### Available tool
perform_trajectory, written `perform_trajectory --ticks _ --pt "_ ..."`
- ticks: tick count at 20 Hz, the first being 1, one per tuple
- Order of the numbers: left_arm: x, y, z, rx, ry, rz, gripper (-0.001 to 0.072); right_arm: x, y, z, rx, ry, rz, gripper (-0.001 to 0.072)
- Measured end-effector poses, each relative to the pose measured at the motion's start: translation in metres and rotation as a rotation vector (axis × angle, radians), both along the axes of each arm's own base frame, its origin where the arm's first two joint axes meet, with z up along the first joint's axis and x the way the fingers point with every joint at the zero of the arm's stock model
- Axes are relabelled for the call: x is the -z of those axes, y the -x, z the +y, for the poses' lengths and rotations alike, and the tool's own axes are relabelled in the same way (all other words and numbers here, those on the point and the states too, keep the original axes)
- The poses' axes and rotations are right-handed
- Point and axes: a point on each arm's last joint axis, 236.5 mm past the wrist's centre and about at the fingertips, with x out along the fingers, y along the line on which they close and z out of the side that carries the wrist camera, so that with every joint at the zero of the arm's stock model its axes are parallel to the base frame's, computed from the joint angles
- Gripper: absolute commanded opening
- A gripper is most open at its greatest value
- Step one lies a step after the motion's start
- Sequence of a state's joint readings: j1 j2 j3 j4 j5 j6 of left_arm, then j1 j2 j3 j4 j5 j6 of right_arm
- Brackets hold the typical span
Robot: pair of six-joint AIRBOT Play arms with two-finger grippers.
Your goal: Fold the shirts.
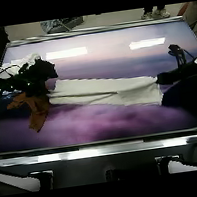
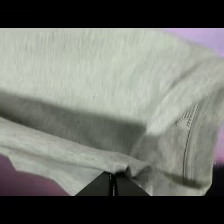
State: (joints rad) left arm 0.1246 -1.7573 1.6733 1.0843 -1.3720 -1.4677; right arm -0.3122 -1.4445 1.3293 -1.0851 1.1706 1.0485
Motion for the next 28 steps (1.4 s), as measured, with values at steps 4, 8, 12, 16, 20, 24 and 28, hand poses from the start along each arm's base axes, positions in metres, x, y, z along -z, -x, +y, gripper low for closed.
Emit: perform_trajectory --ticks 4,8,12,16,20,24,28 --pt "0.014 -0.036 -0.007 -0.025 0.032 -0.015 0.0026 0.016 -0.044 -0.008 0.089 -0.039 -0.049 0.0049" --pt "0.038 -0.065 -0.019 -0.053 0.051 -0.052 0.0028 0.045 -0.057 0.002 0.069 -0.043 -0.026 0.005" --pt "0.054 -0.074 -0.029 -0.07 0.061 -0.049 0.0709 0.062 -0.058 0.009 0.03 -0.014 -0.001 0.043" --pt "0.03 -0.076 -0.026 -0.061 0.067 -0.075 0.0708 0.045 -0.049 -0.003 -0.019 0.026 -0.01 0.0709" --pt "-0.031 -0.081 -0.013 -0.074 0.055 -0.19 0.0707 0.041 -0.013 -0.054 0.012 0.019 0.082 0.0715" --pt "-0.09 -0.076 -0.019 -0.057 0.048 -0.303 0.0706 0.063 0.027 -0.072 0.051 -0.134 0.246 0.0715" --pt "-0.138 -0.063 -0.04 -0.011 0.049 -0.395 0.0706 0.086 0.04 -0.061 0.057 -0.289 0.339 0.0715"
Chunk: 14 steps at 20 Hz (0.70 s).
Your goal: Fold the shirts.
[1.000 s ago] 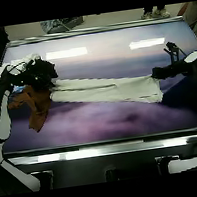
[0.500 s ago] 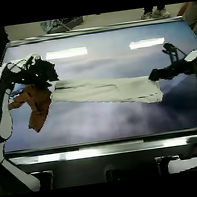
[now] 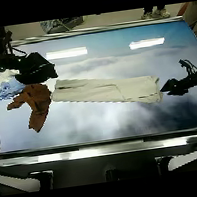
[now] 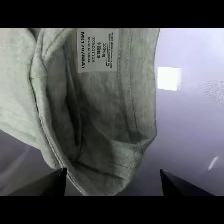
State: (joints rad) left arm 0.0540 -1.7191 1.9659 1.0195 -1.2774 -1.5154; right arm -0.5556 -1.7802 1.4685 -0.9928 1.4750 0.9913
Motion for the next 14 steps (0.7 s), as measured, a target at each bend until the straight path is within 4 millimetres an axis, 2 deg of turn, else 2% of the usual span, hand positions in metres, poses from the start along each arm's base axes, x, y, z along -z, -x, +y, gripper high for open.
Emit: perform_trajectory --ticks 2,5,10,14 --pt "-0.018 0.007 -0.012 0.027 -0.006 -0.039 0.0706 0.009 -0.005 0.009 0.018 -0.075 0.006 0.0715" --pt "-0.036 0.015 -0.026 0.058 -0.009 -0.076 0.0707 0.018 -0.012 0.02 0.022 -0.171 -0.01 0.0715" --pt "-0.045 0.02 -0.035 0.078 -0.011 -0.095 0.0706 0.017 -0.017 0.037 -0.023 -0.297 -0.064 0.0714" --pt "-0.047 0.021 -0.037 0.083 -0.012 -0.099 0.0706 0.005 -0.008 0.029 -0.024 -0.351 -0.084 0.0714"
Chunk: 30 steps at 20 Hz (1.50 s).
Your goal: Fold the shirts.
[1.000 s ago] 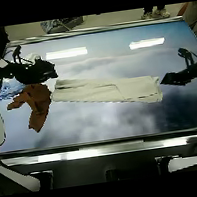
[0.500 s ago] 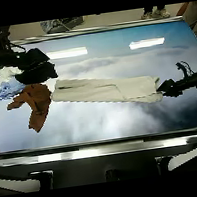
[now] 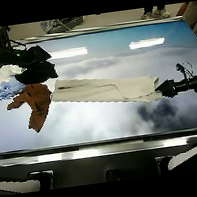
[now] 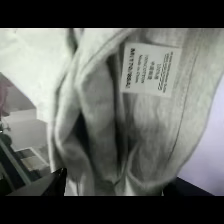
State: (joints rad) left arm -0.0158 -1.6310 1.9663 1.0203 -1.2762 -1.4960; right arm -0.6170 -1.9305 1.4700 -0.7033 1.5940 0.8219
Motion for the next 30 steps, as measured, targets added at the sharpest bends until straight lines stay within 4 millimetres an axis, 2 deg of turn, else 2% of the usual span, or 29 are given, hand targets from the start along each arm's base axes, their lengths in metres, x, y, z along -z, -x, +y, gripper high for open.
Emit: perform_trajectory --ticks 2,5,14,16,18,19,20,21,22,23,24,25,26,28,30 --pt "0.0 0.001 -0.002 0.003 0.0 0.0 0.0706 -0.008 0.005 -0.007 0.006 -0.011 -0.005 0.0715" --pt "0.0 0.002 -0.004 0.009 -0.001 0.002 0.0706 -0.012 0.005 -0.002 -0.006 -0.014 -0.01 0.0715" --pt "0.004 0.009 -0.01 0.035 -0.007 0.03 0.0706 0.009 -0.024 0.025 0.026 0.064 0.004 0.0698" --pt "0.004 0.01 -0.01 0.038 -0.008 0.031 0.0706 0.012 -0.029 0.028 0.038 0.078 0.01 0.0562" --pt "0.005 0.011 -0.011 0.042 -0.01 0.032 0.0705 0.015 -0.033 0.027 0.06 0.096 0.019 0.049" --pt "0.005 0.011 -0.012 0.045 -0.01 0.033 0.0698 0.017 -0.035 0.029 0.064 0.105 0.022 0.0284" --pt "0.006 0.012 -0.015 0.05 -0.01 0.035 0.0698 0.018 -0.037 0.034 0.057 0.108 0.021 0.0043" --pt "0.007 0.012 -0.017 0.06 -0.013 0.035 0.0692 0.018 -0.038 0.04 0.05 0.11 0.023 0.0049" --pt "0.009 0.013 -0.021 0.07 -0.016 0.037 0.0559 0.018 -0.039 0.046 0.04 0.114 0.022 0.0049" --pt "0.012 0.013 -0.025 0.081 -0.017 0.04 0.0271 0.016 -0.04 0.051 0.027 0.12 0.015 0.0049" --pt "0.016 0.014 -0.032 0.095 -0.02 0.046 0.0073 0.011 -0.041 0.055 0.017 0.128 0.002 0.0049" --pt "0.021 0.015 -0.039 0.111 -0.022 0.056 0.0031 0.004 -0.043 0.057 0.01 0.139 -0.019 0.0048" --pt "0.029 0.017 -0.048 0.131 -0.024 0.069 0.0031 -0.007 -0.044 0.059 0.003 0.15 -0.044 0.0048" --pt "0.051 0.023 -0.072 0.178 -0.029 0.115 0.0031 -0.035 -0.046 0.059 -0.005 0.185 -0.11 0.0048" --pt "0.081 0.035 -0.104 0.243 -0.03 0.178 0.0031 -0.073 -0.041 0.063 -0.027 0.217 -0.179 0.0048"
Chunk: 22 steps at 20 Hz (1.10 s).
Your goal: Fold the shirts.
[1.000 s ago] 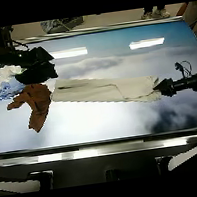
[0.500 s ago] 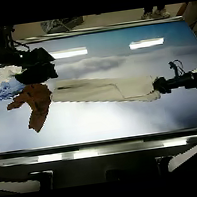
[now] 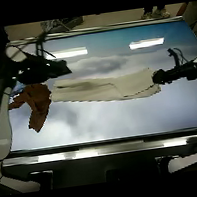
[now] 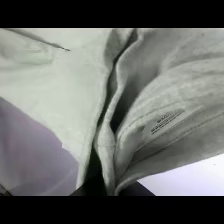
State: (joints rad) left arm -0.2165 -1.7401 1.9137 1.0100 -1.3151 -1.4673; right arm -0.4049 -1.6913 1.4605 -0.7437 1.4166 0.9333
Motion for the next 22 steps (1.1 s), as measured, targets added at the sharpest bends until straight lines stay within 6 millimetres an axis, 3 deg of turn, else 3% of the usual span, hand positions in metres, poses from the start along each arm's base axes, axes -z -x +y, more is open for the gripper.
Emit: perform_trajectory --ticks 3,7,10,16,19,22 --pt "0.046 0.024 -0.06 0.1 0.019 0.098 0.0031 -0.052 0.02 0.007 -0.054 0.054 -0.079 0.0048" --pt "0.089 0.055 -0.14 0.184 0.096 0.186 0.003 -0.105 0.054 0.013 -0.098 0.13 -0.138 0.0048" --pt "0.109 0.073 -0.188 0.19 0.165 0.235 0.003 -0.138 0.077 0.021 -0.105 0.164 -0.18 0.0049" --pt "0.121 0.123 -0.285 0.174 0.376 0.371 0.003 -0.188 0.118 0.037 -0.104 0.21 -0.252 0.0049" --pt "0.131 0.147 -0.307 0.228 0.404 0.39 0.0025 -0.195 0.124 0.038 -0.098 0.221 -0.268 0.0049" --pt "0.13 0.132 -0.285 0.254 0.366 0.348 0.0025 -0.193 0.121 0.039 -0.108 0.215 -0.274 0.0048"
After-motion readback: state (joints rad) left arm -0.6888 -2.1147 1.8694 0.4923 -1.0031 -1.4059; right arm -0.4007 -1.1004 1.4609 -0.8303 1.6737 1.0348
